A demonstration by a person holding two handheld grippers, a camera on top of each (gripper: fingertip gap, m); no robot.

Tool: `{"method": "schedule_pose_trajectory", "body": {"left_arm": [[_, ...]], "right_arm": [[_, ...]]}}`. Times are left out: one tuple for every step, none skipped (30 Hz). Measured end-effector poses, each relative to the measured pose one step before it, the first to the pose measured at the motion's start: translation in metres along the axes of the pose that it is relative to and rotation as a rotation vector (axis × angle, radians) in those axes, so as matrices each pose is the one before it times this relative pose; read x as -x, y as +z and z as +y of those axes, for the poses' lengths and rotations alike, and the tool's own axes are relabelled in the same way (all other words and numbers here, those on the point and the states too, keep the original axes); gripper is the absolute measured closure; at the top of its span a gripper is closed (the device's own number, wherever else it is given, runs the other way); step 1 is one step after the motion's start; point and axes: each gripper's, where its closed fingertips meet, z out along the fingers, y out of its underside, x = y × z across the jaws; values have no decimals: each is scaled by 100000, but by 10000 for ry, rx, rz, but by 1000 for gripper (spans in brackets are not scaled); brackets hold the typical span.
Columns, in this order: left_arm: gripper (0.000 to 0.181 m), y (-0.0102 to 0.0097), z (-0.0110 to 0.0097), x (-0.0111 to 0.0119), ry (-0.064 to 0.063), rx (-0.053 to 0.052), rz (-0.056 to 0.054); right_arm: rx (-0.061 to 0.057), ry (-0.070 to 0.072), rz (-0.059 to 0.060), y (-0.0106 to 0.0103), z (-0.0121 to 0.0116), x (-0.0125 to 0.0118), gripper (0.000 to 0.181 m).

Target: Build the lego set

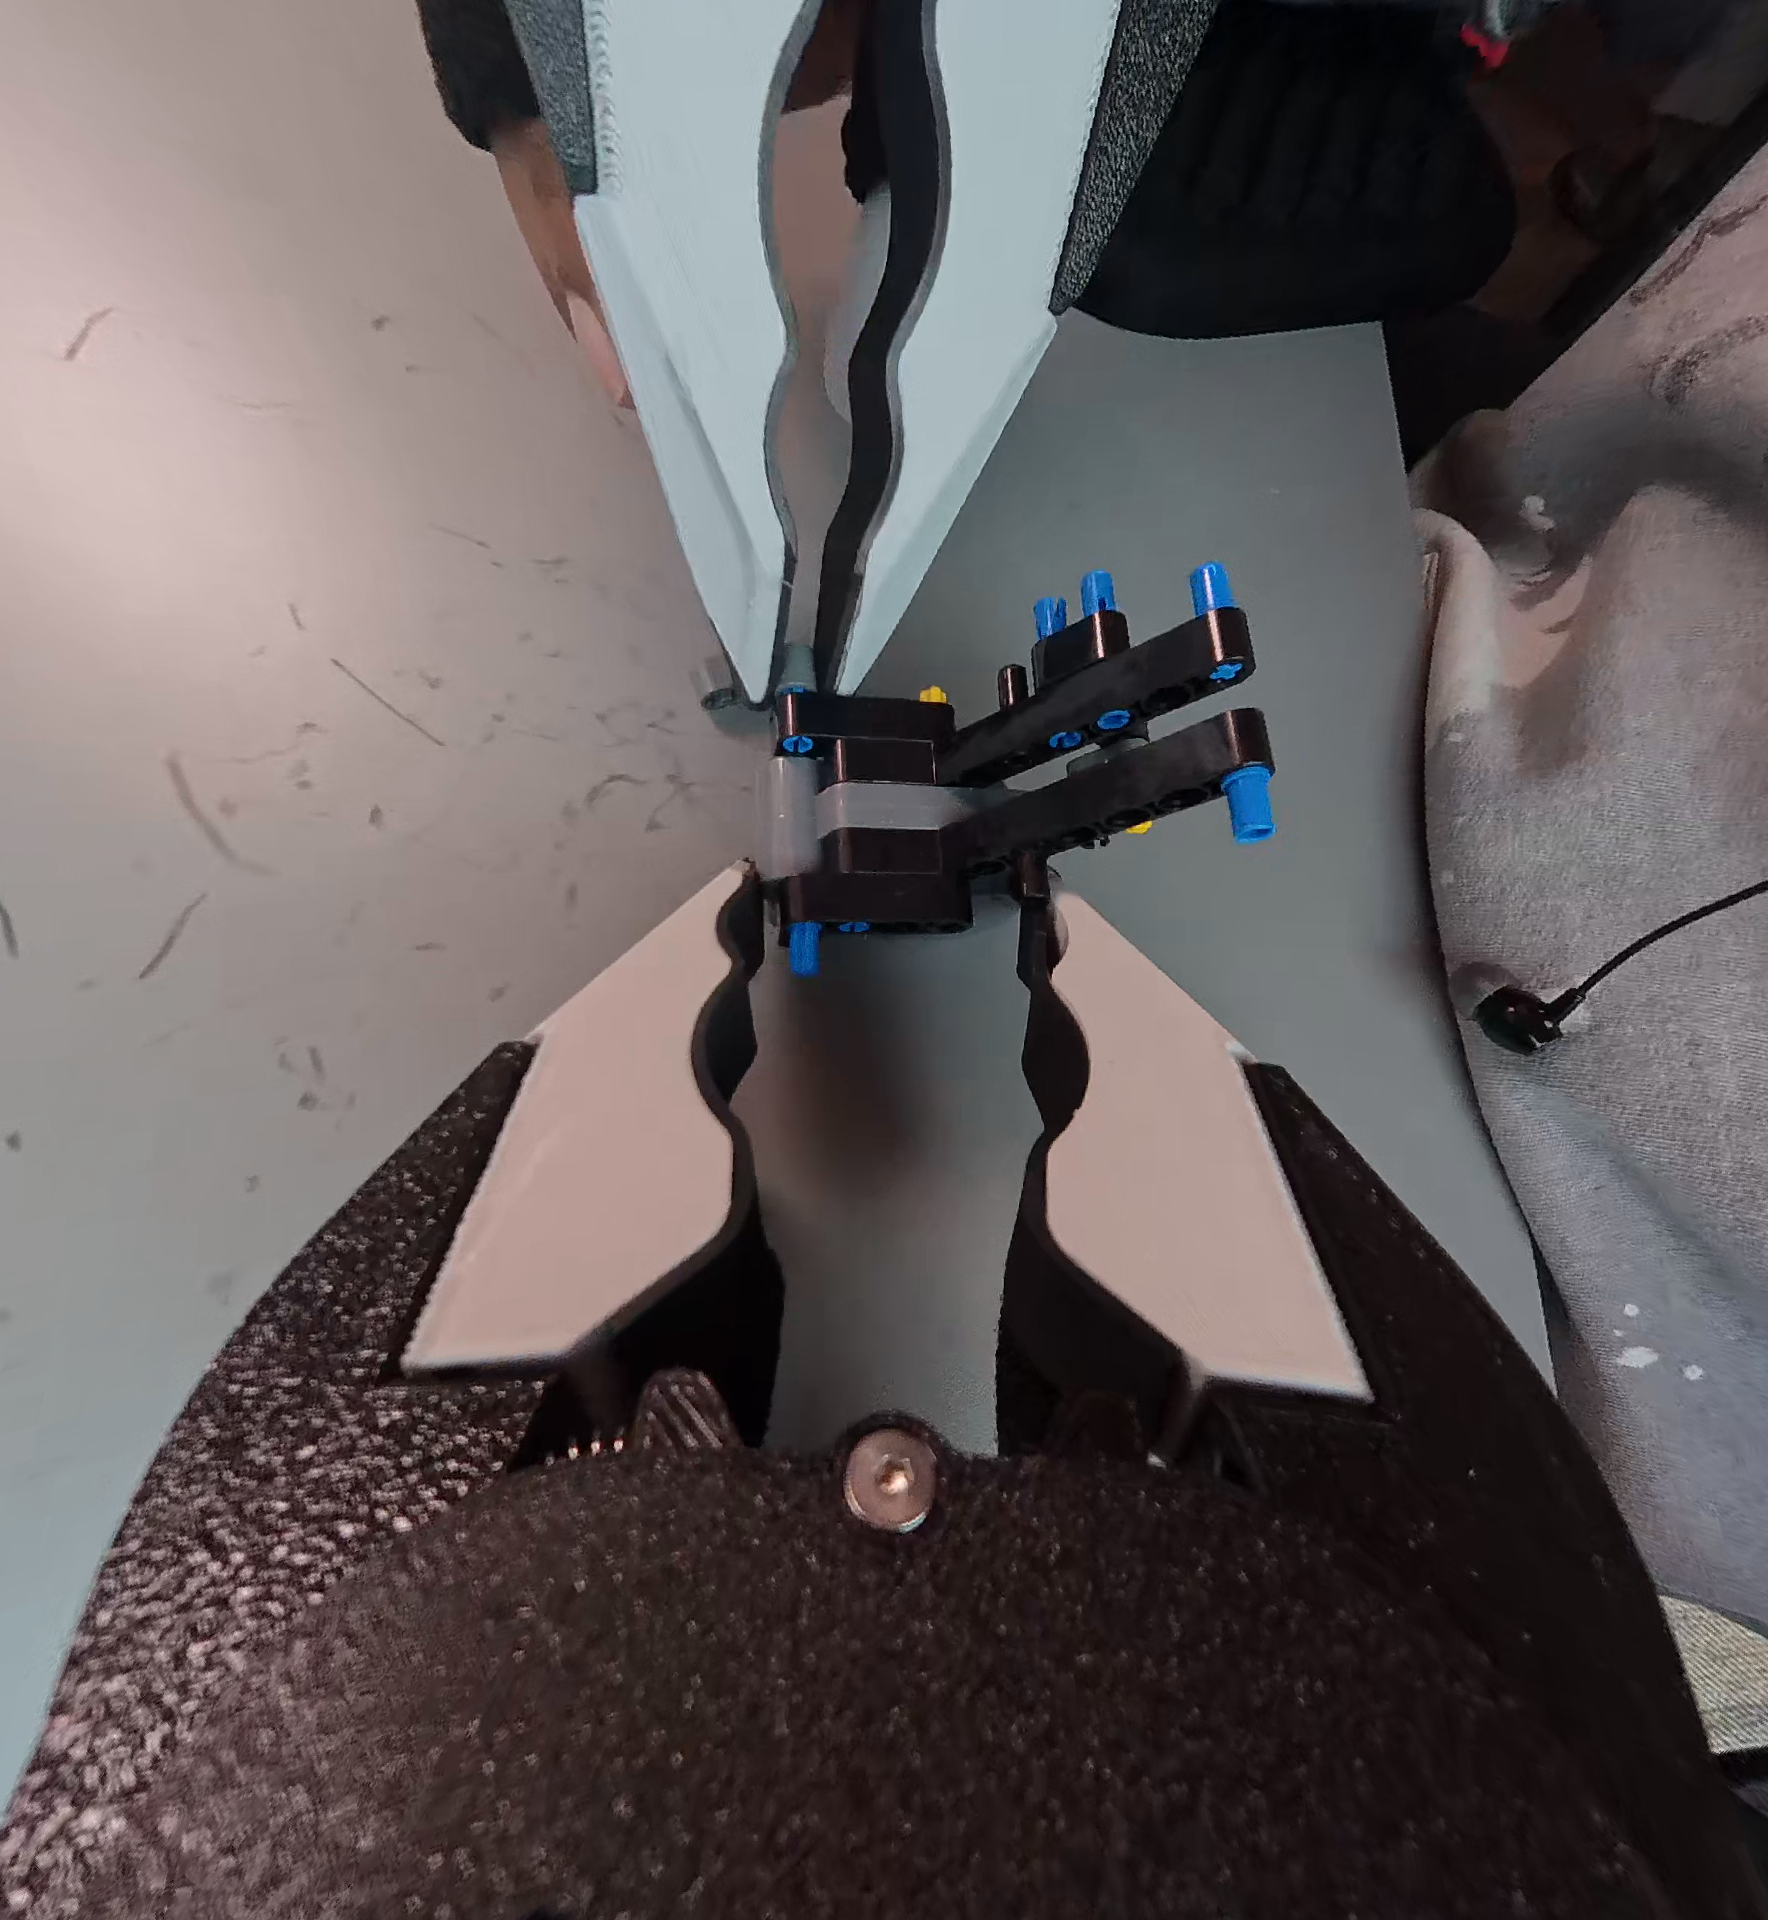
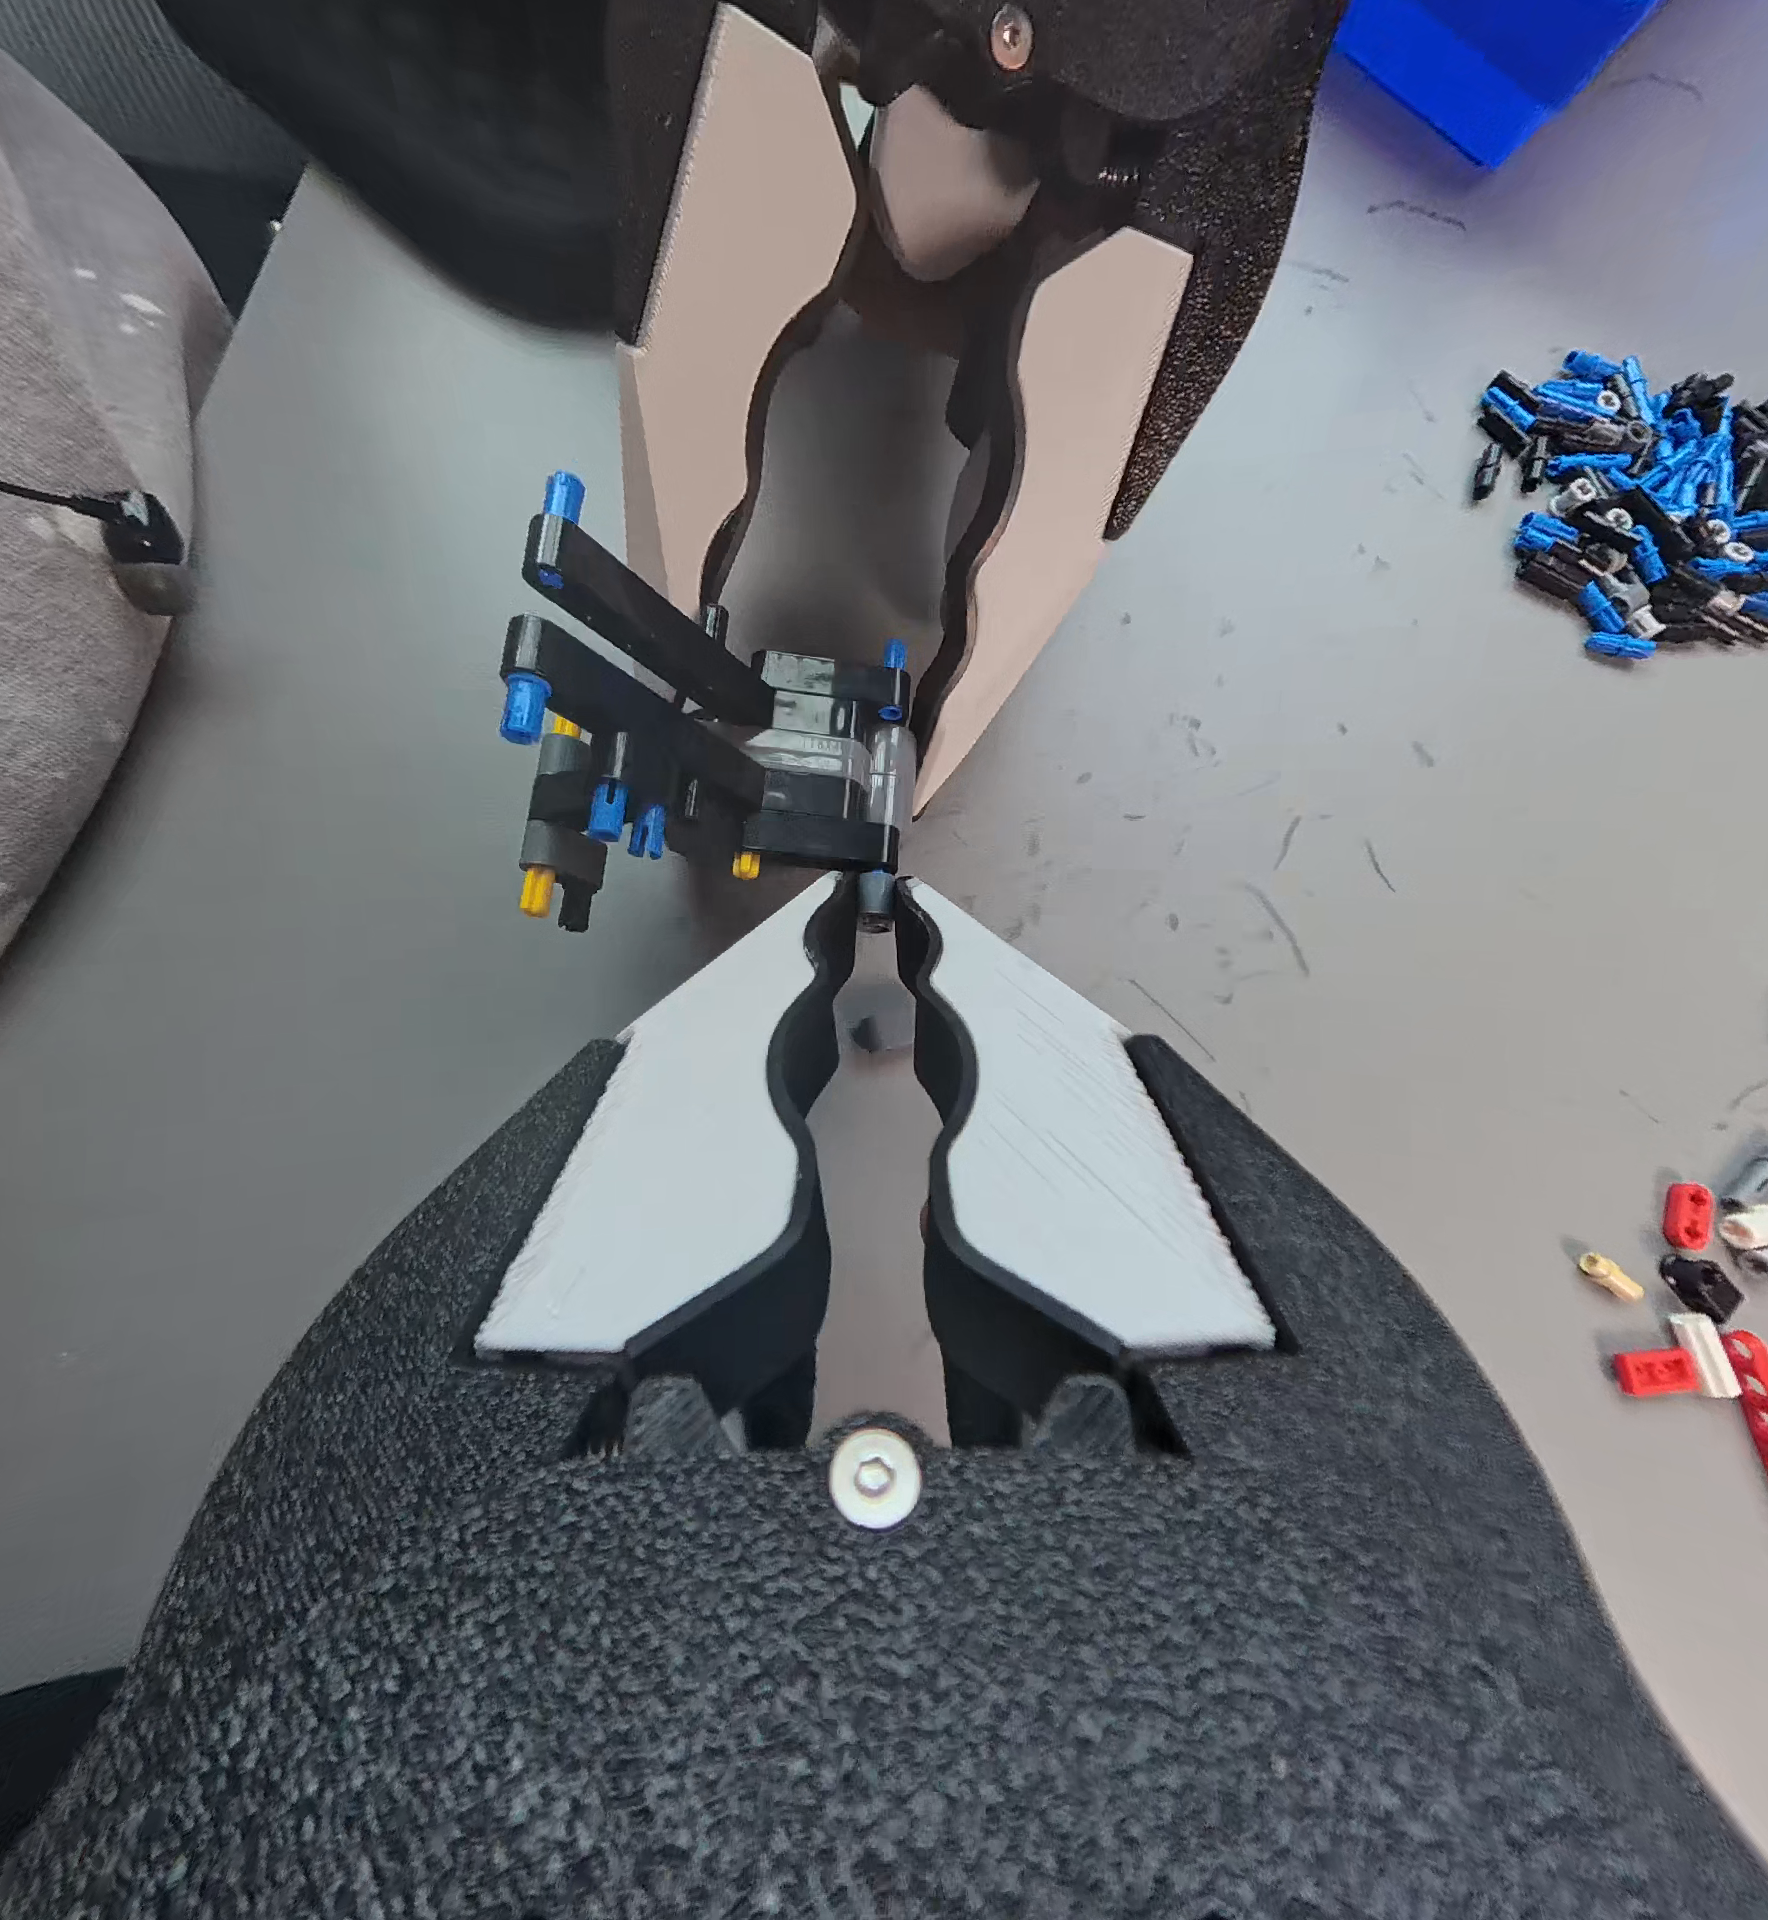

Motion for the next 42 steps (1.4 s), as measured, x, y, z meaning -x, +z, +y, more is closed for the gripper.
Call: {"method": "schedule_pose_trajectory", "body": {"left_arm": [[132,4,-22,2,-20,9,54],[132,4,1,-2,6,2,31],[132,9,10,3,20,14,25],[132,6,-5,-8,24,8,33],[132,18,-16,5,35,12,36],[132,4,7,-1,47,20,36],[132,7,9,-11,45,5,38],[132,11,1,-13,24,-16,33],[132,-1,20,-28,13,-25,33],[132,-23,24,-28,7,-22,38],[132,-22,25,-21,-6,-13,37],[132,-13,-1,-8,-23,-20,18],[132,15,-26,30,-42,-36,-16],[132,-16,-25,30,-33,-47,-37],[131,-17,-5,-14,-29,-44,-44],[131,-25,21,13,-48,-45,-55],[131,-48,18,78,-76,-60,-92],[131,-60,-21,191,-97,-69,-151],[131,-60,-45,231,-85,-59,-195],[131,-46,-73,252,-68,-50,-243],[131,-9,-102,314,-82,-60,-328],[131,28,-161,365,-117,-87,-407],[131,41,-165,376,-138,-96,-439],[131,55,-177,448,-164,-104,-494],[131,83,-198,516,-221,-114,-511],[131,102,-184,399,-246,-103,-407],[131,121,-161,401,-259,-82,-379],[131,111,-171,389,-239,-60,-373],[131,141,-153,240,-164,-43,-300],[131,131,-138,162,-158,-24,-265],[131,124,-107,107,-180,-12,-249],[131,137,-110,62,-198,-23,-251],[131,139,-98,34,-240,-38,-251],[131,141,-87,-4,-232,-27,-235],[130,114,-75,18,-192,-14,-257],[129,139,17,19,-140,22,-264],[121,202,242,-63,-85,131,-156],[116,183,336,-184,-76,167,-2],[113,19,132,-204,-45,47,93],[111,-147,-94,-111,-45,-80,110],[109,-232,-140,-97,-118,-98,151],[109,-257,-103,-184,-159,-53,228]], "right_arm": [[109,-24,-82,-13,19,0,175],[95,17,-61,-5,-2,0,175],[37,16,-33,16,-29,10,175],[27,44,-55,6,-2,2,175],[42,74,-88,9,-18,8,175],[64,97,-110,23,-31,6,176],[65,62,-79,20,-38,-6,176],[46,57,-40,32,-27,-8,176],[-1,60,-11,28,-28,11,175],[-68,50,11,27,-29,34,175],[-124,35,33,19,-31,37,175],[-105,-21,65,-7,45,23,174],[-74,-45,91,-58,73,-40,173],[-110,12,244,-103,35,-276,169],[-138,89,181,-182,46,-220,165],[-161,195,21,-274,24,-17,166],[-175,243,53,-286,29,-55,169],[-159,251,145,-266,59,-127,172],[-164,256,146,-242,-12,-39,175],[-206,299,181,-226,-122,-64,178],[-115,472,297,-155,-65,-280,180],[-8,769,482,-79,68,-655,180],[-199,1026,354,-89,-202,-567,177],[-518,1285,205,-180,-601,-438,173],[-585,1276,141,-166,-660,-399,170],[-340,945,148,-63,-330,-355,167],[-38,509,226,135,32,-345,162],[117,218,160,292,178,-126,152],[196,211,-25,389,158,151,143],[199,309,-129,397,20,217,134],[140,324,-211,312,-210,202,127],[122,305,-210,213,-337,46,126],[239,324,-158,172,-266,-165,125],[413,168,6,161,-66,-363,124],[548,-113,184,176,119,-359,123],[660,-347,219,185,303,-74,120],[663,-465,241,170,296,201,118],[602,-581,259,144,191,382,116],[533,-576,219,121,79,461,115],[450,-450,137,111,-7,474,115],[383,-320,128,165,-41,300,115],[364,-225,101,201,10,160,114]]}}
